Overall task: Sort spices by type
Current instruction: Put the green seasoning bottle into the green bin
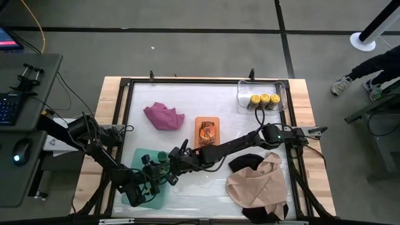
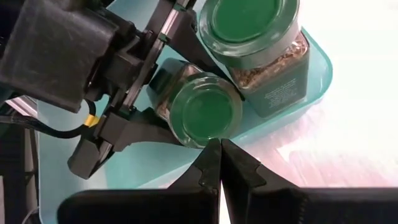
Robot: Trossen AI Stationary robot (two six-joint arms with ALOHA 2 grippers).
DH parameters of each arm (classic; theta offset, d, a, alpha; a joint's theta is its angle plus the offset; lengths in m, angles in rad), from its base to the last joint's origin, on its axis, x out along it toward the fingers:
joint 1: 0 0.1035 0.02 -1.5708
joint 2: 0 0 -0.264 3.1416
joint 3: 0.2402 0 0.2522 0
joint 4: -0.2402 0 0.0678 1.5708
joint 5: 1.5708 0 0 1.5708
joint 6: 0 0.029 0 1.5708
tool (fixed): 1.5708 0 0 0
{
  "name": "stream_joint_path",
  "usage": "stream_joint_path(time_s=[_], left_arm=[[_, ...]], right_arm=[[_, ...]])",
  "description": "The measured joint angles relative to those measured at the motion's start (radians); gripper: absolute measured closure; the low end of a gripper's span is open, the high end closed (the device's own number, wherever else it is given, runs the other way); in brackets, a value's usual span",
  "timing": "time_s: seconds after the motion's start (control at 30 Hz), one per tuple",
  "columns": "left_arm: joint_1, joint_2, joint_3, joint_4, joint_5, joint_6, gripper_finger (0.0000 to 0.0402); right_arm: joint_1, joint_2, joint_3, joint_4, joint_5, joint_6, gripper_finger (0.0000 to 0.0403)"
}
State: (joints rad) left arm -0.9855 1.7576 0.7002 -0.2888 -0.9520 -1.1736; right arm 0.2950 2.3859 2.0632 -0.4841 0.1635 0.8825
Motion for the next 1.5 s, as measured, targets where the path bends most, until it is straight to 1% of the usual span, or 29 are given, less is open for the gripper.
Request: stream_joint_path(time_s=[0.13, 0.23, 0.4, 0.5, 0.6, 0.77, 0.87, 0.93, 1.03, 1.13, 1.27, 1.37, 1.5], left_arm=[[0.0, 0.0, 0.0, 0.001, 0.0, 0.0, 0.0207], [0.0, 0.0, 0.0, 0.005, 0.0, -0.001, 0.0237], [-0.015, -0.005, 0.0, 0.004, 0.0, -0.021, 0.0239], [-0.044, -0.014, 0.0, 0.002, -0.008, -0.066, 0.0239], [-0.091, -0.019, 0.0, 0.001, -0.048, -0.125, 0.0239], [-0.144, -0.021, 0.0, 0.001, -0.17, -0.272, 0.0239], [-0.131, -0.021, 0.0, 0.002, -0.261, -0.327, 0.0239], [-0.108, -0.021, 0.0, 0.004, -0.301, -0.346, 0.0239], [-0.072, -0.021, 0.0, 0.009, -0.314, -0.351, 0.0239], [-0.051, -0.005, 0.0, 0.045, -0.323, -0.319, 0.0239], [-0.035, 0.048, 0.0, 0.135, -0.336, -0.281, 0.0239], [-0.035, 0.093, 0.002, 0.194, -0.356, -0.282, 0.0239], [-0.022, 0.134, 0.003, 0.255, -0.368, -0.289, 0.0239]], right_arm=[[0.0, 0.0, 0.0, -0.001, 0.0, 0.0, 0.0403], [0.0, 0.0, 0.0, -0.001, 0.0, 0.0, 0.0403], [0.0, 0.0, 0.0, -0.001, -0.003, -0.006, 0.0403], [0.0, 0.0, 0.0, -0.001, -0.034, -0.019, 0.0403], [0.0, -0.003, 0.0, -0.001, -0.064, -0.019, 0.0403], [0.002, -0.005, 0.018, -0.014, -0.067, -0.033, 0.0403], [0.002, -0.006, 0.036, -0.012, -0.066, -0.047, 0.0403], [0.002, -0.006, 0.052, -0.02, -0.066, -0.058, 0.0403], [-0.002, -0.005, 0.078, -0.028, -0.063, -0.078, 0.0403], [-0.003, -0.006, 0.097, -0.066, -0.062, -0.079, 0.0403], [-0.003, -0.006, 0.098, -0.112, -0.062, -0.079, 0.0403], [-0.003, -0.006, 0.098, -0.164, -0.058, -0.074, 0.0403], [-0.003, -0.006, 0.098, -0.185, -0.036, -0.072, 0.0403]])
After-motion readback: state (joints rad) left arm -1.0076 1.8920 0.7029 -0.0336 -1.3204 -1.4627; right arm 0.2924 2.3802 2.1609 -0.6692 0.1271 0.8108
